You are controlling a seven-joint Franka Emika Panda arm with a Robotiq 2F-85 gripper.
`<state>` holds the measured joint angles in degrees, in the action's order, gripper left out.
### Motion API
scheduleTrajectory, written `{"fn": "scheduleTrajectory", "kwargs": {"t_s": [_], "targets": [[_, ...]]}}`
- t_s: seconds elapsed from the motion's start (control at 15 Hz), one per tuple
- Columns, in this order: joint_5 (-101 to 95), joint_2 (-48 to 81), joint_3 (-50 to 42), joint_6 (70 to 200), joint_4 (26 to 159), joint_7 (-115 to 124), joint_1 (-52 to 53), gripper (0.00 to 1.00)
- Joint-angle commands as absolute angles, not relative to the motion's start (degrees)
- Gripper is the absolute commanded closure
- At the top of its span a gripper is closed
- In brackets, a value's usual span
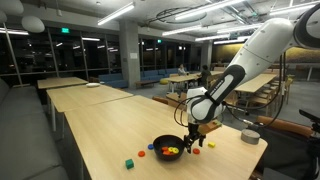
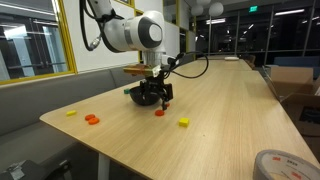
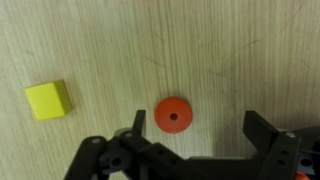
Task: Put the rings inside the black bowl
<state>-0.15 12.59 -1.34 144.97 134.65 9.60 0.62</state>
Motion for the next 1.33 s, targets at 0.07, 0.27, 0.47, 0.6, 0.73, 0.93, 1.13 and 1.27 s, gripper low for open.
{"fn": "scheduleTrajectory", "kwargs": {"t_s": [0.07, 0.27, 0.47, 0.6, 0.73, 0.93, 1.13, 1.27], "targets": [[1.79, 11.35, -1.11, 144.97, 136.21, 9.86, 0.44, 0.0], [2.23, 11.5, -1.39, 145.5, 137.02, 10.51, 0.45, 0.0], [1.68, 11.81, -1.82, 146.63, 137.46, 11.79, 0.61, 0.0], [1.14, 11.83, -2.13, 147.89, 137.89, 13.06, 0.86, 0.0], [0.93, 11.86, -2.39, 149.84, 138.34, 14.25, 0.97, 0.0], [-0.14, 12.29, -3.15, 153.06, 138.85, 16.54, 1.36, 0.0], [-1.27, 12.28, -4.05, 153.94, 139.37, 18.62, 1.71, 0.0], [-1.95, 12.26, -4.6, 154.51, 139.68, 19.8, 1.84, 0.0]]}}
